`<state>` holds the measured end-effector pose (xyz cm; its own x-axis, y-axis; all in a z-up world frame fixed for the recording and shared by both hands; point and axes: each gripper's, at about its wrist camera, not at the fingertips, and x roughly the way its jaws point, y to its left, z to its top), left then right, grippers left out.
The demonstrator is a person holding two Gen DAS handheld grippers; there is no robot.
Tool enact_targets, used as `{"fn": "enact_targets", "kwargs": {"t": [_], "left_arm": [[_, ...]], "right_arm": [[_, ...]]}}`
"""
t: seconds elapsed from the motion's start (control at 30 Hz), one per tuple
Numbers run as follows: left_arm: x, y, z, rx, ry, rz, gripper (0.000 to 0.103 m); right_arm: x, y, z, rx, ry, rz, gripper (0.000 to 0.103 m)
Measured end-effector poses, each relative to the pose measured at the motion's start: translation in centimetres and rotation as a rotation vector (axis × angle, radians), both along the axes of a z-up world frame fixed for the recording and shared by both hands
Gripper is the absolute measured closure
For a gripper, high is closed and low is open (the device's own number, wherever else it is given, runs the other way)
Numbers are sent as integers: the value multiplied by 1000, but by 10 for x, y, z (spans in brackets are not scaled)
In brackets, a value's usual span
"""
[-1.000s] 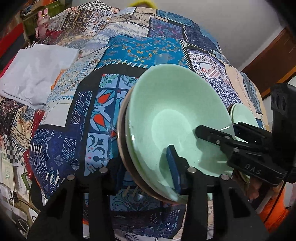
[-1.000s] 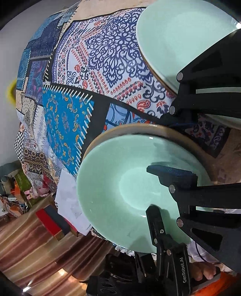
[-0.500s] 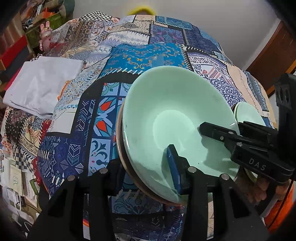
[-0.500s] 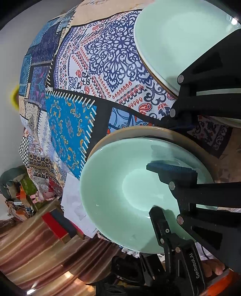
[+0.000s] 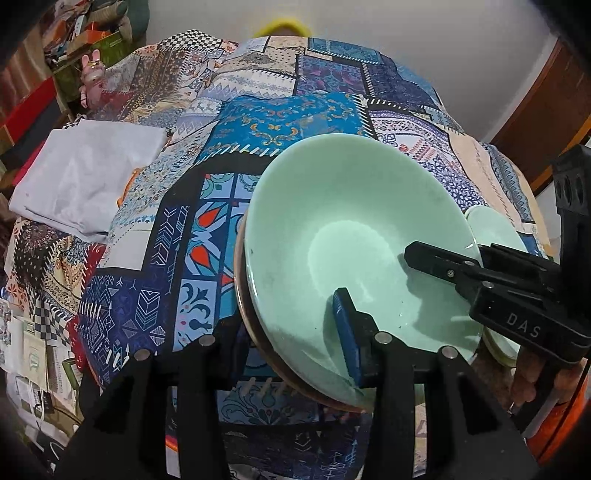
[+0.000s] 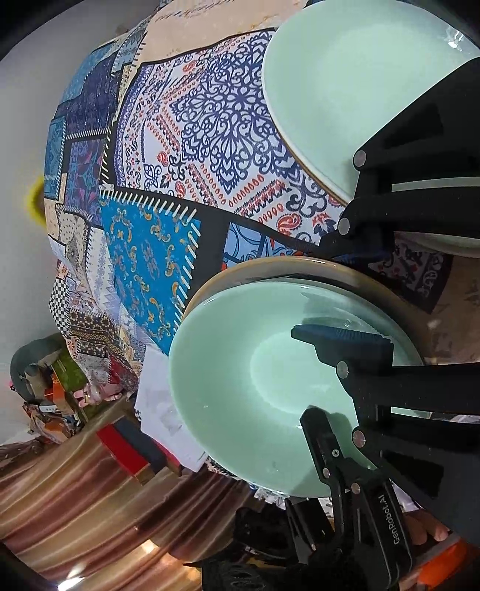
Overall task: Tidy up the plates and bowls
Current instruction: 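Lower the mint-green bowl into the white spotted bowl, then lift the nested bowl stack and set it onto the plate stack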
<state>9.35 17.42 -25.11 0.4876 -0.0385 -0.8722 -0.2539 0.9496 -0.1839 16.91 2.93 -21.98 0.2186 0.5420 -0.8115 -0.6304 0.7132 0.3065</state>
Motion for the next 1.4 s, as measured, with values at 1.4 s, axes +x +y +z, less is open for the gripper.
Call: {"fn": "enact_targets", "kwargs": {"t": [1.4], "left_arm": [[24, -116, 57, 5, -87, -194, 60]], "right_arm": [[-8, -121, 58, 43, -96, -202, 77]]}}
